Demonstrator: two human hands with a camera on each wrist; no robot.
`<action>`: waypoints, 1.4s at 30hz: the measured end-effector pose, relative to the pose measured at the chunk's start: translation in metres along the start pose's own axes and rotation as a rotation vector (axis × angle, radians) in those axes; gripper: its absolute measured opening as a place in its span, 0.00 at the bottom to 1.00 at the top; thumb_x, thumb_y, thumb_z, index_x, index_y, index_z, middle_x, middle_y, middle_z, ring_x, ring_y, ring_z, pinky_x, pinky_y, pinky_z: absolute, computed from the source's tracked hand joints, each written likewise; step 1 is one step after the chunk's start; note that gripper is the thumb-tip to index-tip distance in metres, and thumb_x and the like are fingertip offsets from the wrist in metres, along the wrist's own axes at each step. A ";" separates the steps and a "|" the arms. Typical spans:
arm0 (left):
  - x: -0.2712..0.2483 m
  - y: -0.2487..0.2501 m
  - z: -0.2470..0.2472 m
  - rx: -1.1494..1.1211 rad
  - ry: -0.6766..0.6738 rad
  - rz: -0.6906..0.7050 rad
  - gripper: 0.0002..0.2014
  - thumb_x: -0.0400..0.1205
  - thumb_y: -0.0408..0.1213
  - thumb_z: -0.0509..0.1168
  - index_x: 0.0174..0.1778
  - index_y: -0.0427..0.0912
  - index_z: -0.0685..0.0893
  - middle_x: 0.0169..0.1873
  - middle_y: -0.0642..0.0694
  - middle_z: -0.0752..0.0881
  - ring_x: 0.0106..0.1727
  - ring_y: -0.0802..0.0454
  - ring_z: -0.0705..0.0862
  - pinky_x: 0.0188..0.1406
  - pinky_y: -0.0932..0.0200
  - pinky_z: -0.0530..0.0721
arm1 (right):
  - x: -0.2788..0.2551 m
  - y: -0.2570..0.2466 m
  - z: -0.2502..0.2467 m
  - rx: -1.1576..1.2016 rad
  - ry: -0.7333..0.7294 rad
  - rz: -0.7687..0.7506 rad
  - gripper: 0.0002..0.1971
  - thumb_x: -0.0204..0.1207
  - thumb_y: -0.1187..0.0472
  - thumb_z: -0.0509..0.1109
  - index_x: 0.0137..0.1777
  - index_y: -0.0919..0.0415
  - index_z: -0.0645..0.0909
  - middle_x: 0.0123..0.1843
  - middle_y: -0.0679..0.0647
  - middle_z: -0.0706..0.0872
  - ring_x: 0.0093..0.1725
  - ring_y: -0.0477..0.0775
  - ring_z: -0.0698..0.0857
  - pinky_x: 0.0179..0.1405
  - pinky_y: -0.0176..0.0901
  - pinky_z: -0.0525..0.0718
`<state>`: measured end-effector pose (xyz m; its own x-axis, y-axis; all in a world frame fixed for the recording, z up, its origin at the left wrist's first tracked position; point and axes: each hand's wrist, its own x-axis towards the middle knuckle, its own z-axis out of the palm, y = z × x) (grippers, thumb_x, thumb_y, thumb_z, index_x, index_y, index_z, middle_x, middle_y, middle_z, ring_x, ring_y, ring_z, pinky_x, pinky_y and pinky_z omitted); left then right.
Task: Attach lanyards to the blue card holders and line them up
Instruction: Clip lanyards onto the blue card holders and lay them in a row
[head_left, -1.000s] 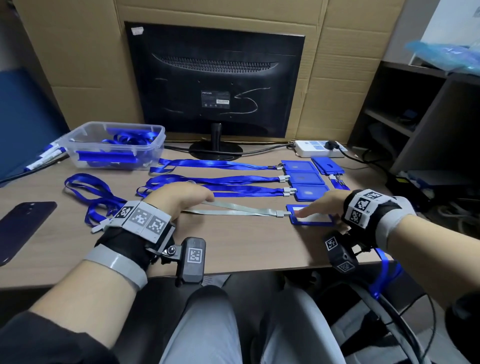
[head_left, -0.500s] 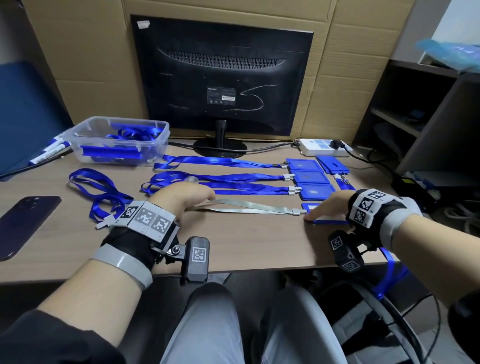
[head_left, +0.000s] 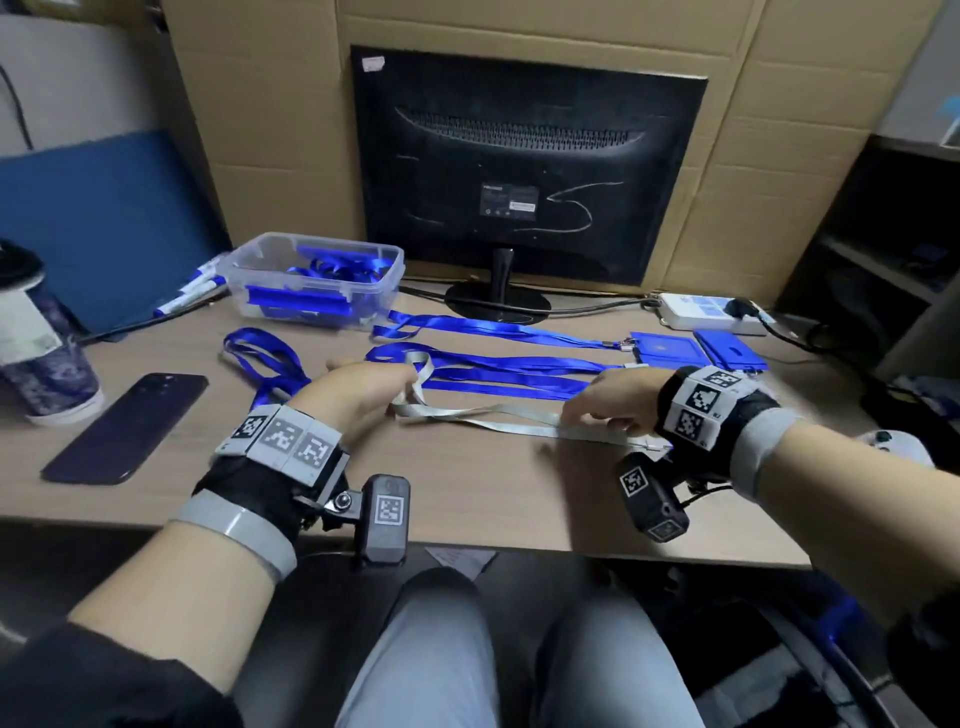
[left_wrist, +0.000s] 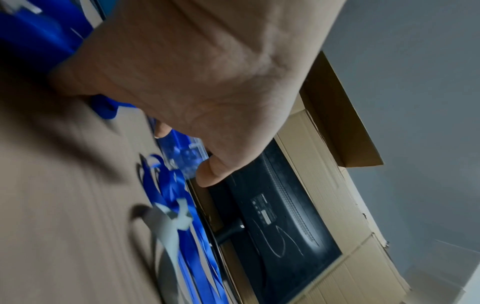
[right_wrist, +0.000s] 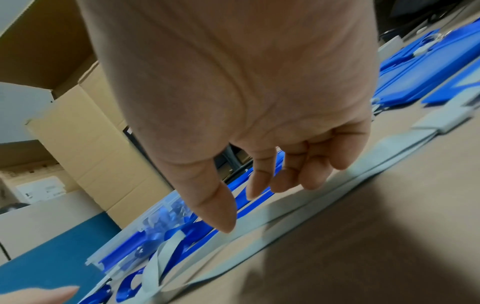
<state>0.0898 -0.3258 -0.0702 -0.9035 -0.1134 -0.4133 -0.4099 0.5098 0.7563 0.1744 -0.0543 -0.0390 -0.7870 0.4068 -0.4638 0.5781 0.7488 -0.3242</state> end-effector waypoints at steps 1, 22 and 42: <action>0.005 -0.005 -0.006 -0.014 0.009 -0.011 0.48 0.65 0.58 0.77 0.79 0.40 0.72 0.64 0.44 0.77 0.59 0.46 0.80 0.54 0.50 0.80 | 0.006 -0.007 0.006 -0.008 -0.024 -0.019 0.17 0.62 0.43 0.80 0.31 0.53 0.79 0.34 0.55 0.77 0.35 0.57 0.74 0.37 0.46 0.73; -0.015 0.019 0.033 0.267 -0.199 0.124 0.33 0.87 0.55 0.67 0.85 0.42 0.73 0.85 0.39 0.70 0.82 0.40 0.72 0.80 0.46 0.72 | 0.018 0.012 0.016 0.305 -0.219 -0.054 0.12 0.80 0.66 0.73 0.58 0.51 0.81 0.35 0.52 0.75 0.29 0.50 0.71 0.30 0.40 0.78; 0.057 -0.014 -0.009 0.174 0.147 -0.076 0.48 0.51 0.55 0.74 0.70 0.42 0.78 0.75 0.36 0.68 0.72 0.36 0.74 0.70 0.39 0.81 | 0.024 0.006 0.022 0.318 -0.209 0.021 0.11 0.78 0.58 0.78 0.54 0.58 0.80 0.47 0.58 0.79 0.36 0.53 0.75 0.34 0.42 0.80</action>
<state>0.0427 -0.3469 -0.1001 -0.8847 -0.2735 -0.3774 -0.4610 0.6333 0.6217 0.1638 -0.0516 -0.0697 -0.7322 0.2804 -0.6207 0.6576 0.5280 -0.5373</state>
